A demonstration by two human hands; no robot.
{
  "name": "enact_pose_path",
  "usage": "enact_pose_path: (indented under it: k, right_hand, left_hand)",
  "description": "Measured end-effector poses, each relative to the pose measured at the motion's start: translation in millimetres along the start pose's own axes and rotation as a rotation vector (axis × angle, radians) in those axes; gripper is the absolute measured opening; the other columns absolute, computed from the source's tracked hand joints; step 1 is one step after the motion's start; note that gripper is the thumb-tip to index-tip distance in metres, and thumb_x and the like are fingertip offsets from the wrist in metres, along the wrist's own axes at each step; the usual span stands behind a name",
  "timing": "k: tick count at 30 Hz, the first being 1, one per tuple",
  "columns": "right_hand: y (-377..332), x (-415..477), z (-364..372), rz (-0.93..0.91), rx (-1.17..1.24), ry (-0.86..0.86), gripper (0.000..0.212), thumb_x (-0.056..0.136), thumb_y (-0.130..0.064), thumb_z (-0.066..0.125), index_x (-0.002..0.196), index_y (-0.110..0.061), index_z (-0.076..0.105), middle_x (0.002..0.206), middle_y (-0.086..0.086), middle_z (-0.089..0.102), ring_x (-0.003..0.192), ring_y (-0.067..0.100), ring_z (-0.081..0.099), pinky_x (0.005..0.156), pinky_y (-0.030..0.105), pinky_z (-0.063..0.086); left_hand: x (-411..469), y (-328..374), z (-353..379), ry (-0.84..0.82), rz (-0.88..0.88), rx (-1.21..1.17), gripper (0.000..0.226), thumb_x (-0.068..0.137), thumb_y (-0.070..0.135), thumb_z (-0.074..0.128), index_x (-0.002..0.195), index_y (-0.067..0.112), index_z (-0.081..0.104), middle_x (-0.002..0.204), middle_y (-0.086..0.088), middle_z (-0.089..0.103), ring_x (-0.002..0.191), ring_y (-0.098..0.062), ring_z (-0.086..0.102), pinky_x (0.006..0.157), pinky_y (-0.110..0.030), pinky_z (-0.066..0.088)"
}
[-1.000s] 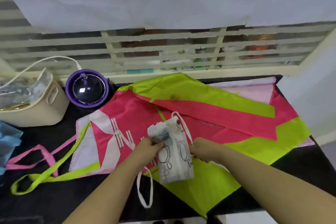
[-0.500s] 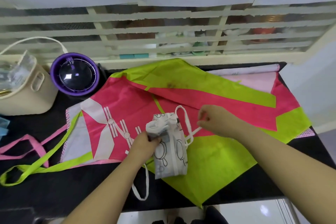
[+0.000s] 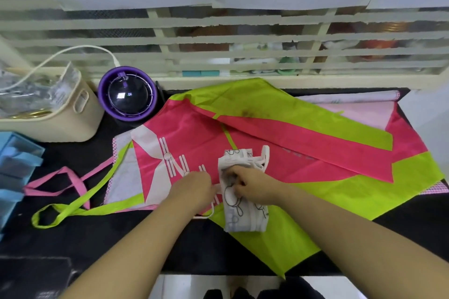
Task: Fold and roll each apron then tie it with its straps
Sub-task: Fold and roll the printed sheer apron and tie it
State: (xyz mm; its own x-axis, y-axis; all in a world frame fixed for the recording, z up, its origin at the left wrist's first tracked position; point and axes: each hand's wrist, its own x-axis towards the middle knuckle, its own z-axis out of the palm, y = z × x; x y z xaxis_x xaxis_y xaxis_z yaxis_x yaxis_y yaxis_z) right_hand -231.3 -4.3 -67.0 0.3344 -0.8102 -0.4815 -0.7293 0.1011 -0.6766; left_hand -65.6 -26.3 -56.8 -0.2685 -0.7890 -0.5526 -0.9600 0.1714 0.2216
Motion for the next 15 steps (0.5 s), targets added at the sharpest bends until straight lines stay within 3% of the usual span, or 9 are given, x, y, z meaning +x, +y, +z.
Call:
enact_pose_path:
  k: [2,5,8,10,12,13,15]
  right_hand:
    - [-1,2,0,0.016,-0.013,-0.01,0.045,0.091,-0.007,0.048,0.135,-0.017,0.042,0.081,-0.019,0.039,0.07,-0.001,0.038,0.057,0.014,0.028]
    - [-2,4,2,0.031,-0.028,0.016,0.046,0.088,-0.015,0.054,0.131,-0.023,0.043,0.082,-0.019,0.04,0.08,0.01,0.044,0.061,0.019,0.034]
    - [-7,1,2,-0.05,-0.084,0.014,0.031,0.086,-0.026,0.053,0.115,-0.017,0.054,0.105,-0.008,0.054,0.097,0.011,0.046,0.079,0.025,0.042]
    - [-8,-3,-1,-0.045,-0.096,-0.016,0.032,0.095,-0.016,0.051,0.125,-0.006,0.054,0.123,0.003,0.055,0.11,0.015,0.049,0.088,0.019,0.041]
    - [-6,-5,-1,-0.001,-0.088,-0.006,0.036,0.099,-0.014,0.047,0.132,-0.001,0.049,0.135,0.014,0.051,0.126,0.027,0.045,0.102,0.026,0.034]
    - [-5,-4,3,0.024,-0.08,-0.008,0.034,0.1,-0.016,0.045,0.13,-0.002,0.051,0.133,0.016,0.053,0.124,0.03,0.047,0.103,0.033,0.035]
    - [-1,1,6,0.007,-0.032,0.031,0.028,0.101,-0.023,0.041,0.104,-0.008,0.064,0.104,0.011,0.064,0.097,0.025,0.059,0.09,0.044,0.044]
  left_hand:
    - [-15,-2,-22,0.001,0.102,0.163,0.039,0.101,0.039,0.038,0.073,0.013,0.048,0.08,-0.002,0.049,0.081,-0.022,0.052,0.068,-0.032,0.039]
    - [-33,12,-48,-0.02,0.315,0.129,0.04,0.1,0.037,0.041,0.068,0.015,0.05,0.083,-0.003,0.05,0.076,-0.018,0.048,0.071,-0.038,0.043]
    - [-37,28,-56,-0.069,0.435,-0.148,0.037,0.095,0.039,0.051,0.082,0.008,0.067,0.098,-0.009,0.064,0.089,-0.023,0.061,0.083,-0.044,0.049]
    - [-39,39,-59,-0.112,0.454,-0.412,0.032,0.094,0.038,0.054,0.082,0.014,0.07,0.095,-0.006,0.069,0.092,-0.021,0.064,0.087,-0.044,0.051]
    - [-38,51,-65,-0.128,0.48,-0.617,0.027,0.095,0.037,0.054,0.088,0.018,0.072,0.096,-0.006,0.071,0.097,-0.02,0.065,0.094,-0.042,0.049]
    - [-39,57,-70,-0.122,0.503,-0.698,0.026,0.094,0.039,0.054,0.094,0.021,0.072,0.1,-0.005,0.071,0.101,-0.02,0.064,0.096,-0.04,0.049]
    - [-37,70,-84,-0.112,0.555,-0.785,0.037,0.088,0.051,0.049,0.109,0.027,0.068,0.113,0.007,0.069,0.109,-0.007,0.062,0.097,-0.028,0.047]
